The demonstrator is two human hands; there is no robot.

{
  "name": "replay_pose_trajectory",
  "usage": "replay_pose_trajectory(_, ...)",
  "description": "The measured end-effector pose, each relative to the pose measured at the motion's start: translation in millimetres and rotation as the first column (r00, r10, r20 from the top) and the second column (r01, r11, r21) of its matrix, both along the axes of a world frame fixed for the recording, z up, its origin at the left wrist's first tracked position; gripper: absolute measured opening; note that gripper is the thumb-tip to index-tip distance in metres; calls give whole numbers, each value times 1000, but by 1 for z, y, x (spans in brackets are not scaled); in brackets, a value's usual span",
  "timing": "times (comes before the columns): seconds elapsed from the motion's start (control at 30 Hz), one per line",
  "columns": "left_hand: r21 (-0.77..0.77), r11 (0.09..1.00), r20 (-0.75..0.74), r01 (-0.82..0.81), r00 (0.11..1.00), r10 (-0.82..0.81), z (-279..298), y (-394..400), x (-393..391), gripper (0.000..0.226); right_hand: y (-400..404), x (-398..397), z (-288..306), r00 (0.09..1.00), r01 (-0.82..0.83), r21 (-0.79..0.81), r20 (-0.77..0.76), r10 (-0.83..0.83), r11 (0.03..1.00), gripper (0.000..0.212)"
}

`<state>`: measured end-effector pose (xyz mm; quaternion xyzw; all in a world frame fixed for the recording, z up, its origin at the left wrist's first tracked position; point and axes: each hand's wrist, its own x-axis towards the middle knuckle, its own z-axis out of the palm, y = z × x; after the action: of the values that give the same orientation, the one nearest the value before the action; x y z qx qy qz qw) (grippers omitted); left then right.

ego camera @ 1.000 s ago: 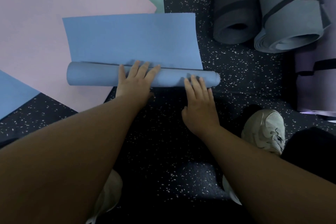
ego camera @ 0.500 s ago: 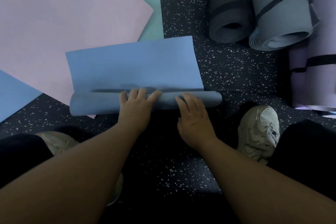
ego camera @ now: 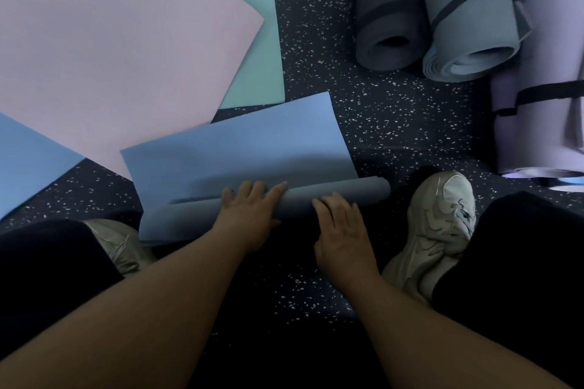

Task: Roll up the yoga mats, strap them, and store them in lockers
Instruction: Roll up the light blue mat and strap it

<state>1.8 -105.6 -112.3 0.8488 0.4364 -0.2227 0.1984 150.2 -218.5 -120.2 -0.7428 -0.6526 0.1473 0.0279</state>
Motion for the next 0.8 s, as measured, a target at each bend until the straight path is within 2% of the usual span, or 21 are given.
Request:
replay_pose_trajectory(0.07,25,1000,10,18,1000,-18,-2,-1,-2,72,-3,0,1,1000,-8,-52,10,9,999,71)
replay_pose_trajectory(0.23,301,953,256,-26,965,-54,-18,-4,-15,61,15,-4,1,998,41,-230,59,-28,972,102)
replay_pose_trajectory(0.4,375,927,284,-6,953,-108,-22,-9,-14,58,62,6,12,1000,-2,-365,26,12,931,88)
replay_pose_trajectory(0.57,426,905,298,11,942,-152,-29,-15,-18,57,93,13,14,1000,-5,-412,15,12,911,92)
replay_pose_trajectory(0.67,428,903,254,25,956,-147,-32,-14,-21,60,109,21,17,999,-43,-452,5,51,891,95)
replay_pose_trajectory(0.73,418,908,204,37,970,-134,-32,-11,-19,64,114,25,17,997,-70,-455,-4,77,888,95)
replay_pose_trajectory(0.8,409,912,170,35,979,-114,-30,-5,-16,67,111,27,16,998,-68,-388,-11,69,919,93)
